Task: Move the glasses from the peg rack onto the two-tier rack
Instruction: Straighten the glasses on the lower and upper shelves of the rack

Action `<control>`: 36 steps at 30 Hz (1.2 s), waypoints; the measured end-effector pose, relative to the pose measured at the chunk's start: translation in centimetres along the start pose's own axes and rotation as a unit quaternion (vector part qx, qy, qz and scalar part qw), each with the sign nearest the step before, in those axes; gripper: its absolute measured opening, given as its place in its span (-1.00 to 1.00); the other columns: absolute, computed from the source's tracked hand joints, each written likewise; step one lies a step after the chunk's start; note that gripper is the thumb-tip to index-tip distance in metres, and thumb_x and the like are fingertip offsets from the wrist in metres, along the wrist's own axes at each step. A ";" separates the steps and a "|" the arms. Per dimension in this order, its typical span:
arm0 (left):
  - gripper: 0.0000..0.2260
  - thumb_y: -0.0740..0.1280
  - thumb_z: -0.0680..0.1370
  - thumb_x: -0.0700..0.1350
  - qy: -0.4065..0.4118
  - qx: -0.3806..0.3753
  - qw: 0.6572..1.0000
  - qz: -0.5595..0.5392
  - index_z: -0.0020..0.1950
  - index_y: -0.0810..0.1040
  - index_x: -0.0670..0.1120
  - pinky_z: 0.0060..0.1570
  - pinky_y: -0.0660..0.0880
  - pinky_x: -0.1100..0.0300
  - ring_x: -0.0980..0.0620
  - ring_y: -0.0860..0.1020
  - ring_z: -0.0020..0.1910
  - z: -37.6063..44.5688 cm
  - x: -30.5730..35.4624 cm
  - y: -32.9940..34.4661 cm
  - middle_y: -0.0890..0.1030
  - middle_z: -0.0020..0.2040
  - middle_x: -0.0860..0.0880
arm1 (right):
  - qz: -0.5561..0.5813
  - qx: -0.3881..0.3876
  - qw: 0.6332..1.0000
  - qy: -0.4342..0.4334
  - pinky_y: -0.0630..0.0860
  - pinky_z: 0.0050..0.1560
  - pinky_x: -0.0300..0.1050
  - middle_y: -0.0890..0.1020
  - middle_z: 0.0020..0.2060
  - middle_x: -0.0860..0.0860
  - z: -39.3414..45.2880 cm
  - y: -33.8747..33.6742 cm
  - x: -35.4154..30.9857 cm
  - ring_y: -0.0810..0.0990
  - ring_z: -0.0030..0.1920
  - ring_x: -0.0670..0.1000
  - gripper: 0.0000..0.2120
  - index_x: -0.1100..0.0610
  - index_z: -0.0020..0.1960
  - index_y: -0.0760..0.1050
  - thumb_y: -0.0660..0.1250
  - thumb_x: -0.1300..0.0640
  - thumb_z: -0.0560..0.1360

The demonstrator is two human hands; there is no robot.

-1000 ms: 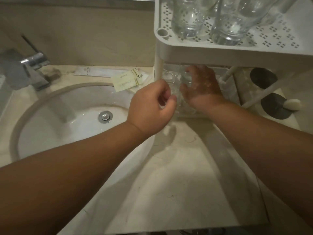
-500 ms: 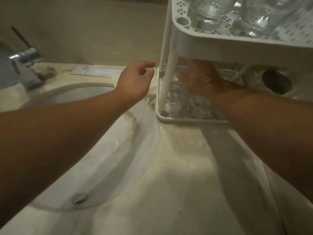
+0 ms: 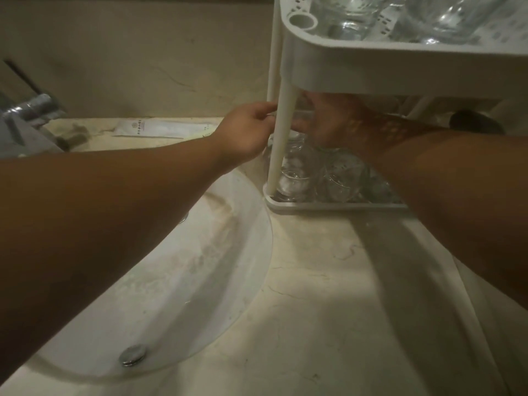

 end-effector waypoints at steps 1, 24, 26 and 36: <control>-0.68 0.21 0.64 -0.19 -0.005 -0.006 1.000 -0.012 0.04 0.50 0.29 -0.09 0.55 0.39 0.37 0.62 -0.17 0.0 0.0 0.1 0.67 -0.24 0.30 | 0.008 -0.006 1.000 0.004 0.38 0.35 0.06 0.49 0.33 -0.05 0.1 0.1 0.2 0.44 0.35 0.05 -0.41 -0.07 0.40 0.37 0.41 -0.21 0.45; -0.69 0.13 0.63 0.21 -0.092 -0.018 0.993 -0.076 0.28 0.52 0.17 0.11 0.54 -0.05 -0.10 0.61 0.13 -1.7 -1.7 0.1 0.59 0.22 0.11 | 0.000 -0.037 0.999 0.007 0.28 0.40 0.09 0.53 0.27 -0.03 -2.3 -0.7 -0.7 0.45 0.31 0.09 -0.47 0.01 0.34 0.45 0.39 -0.19 0.46; -0.68 0.10 0.64 0.21 -0.091 -0.012 0.993 -0.074 0.27 0.53 0.16 0.15 0.54 -0.08 -0.10 0.62 0.12 -1.9 -1.8 0.0 0.59 0.21 0.09 | 0.014 -0.035 0.999 0.014 0.29 0.39 0.07 0.54 0.26 -0.03 -2.4 -0.7 -0.7 0.46 0.30 0.09 -0.49 0.01 0.33 0.46 0.39 -0.19 0.46; -0.71 0.13 0.63 0.20 -0.081 -0.013 0.996 -0.043 0.23 0.53 0.16 0.13 0.56 -0.09 -0.02 0.65 0.06 -2.1 -1.9 -0.4 0.60 0.19 0.05 | 0.029 -0.047 0.998 0.010 0.23 0.42 0.13 0.48 0.36 -0.02 -2.5 -0.5 -0.6 0.37 0.40 0.09 -0.48 -0.10 0.38 0.44 0.30 -0.28 0.49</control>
Point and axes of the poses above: each hand's wrist, its own z-axis towards the middle knuckle, its own y-axis out of the palm, x = y × z, the point moved 6 cm from there along z, towards the middle knuckle
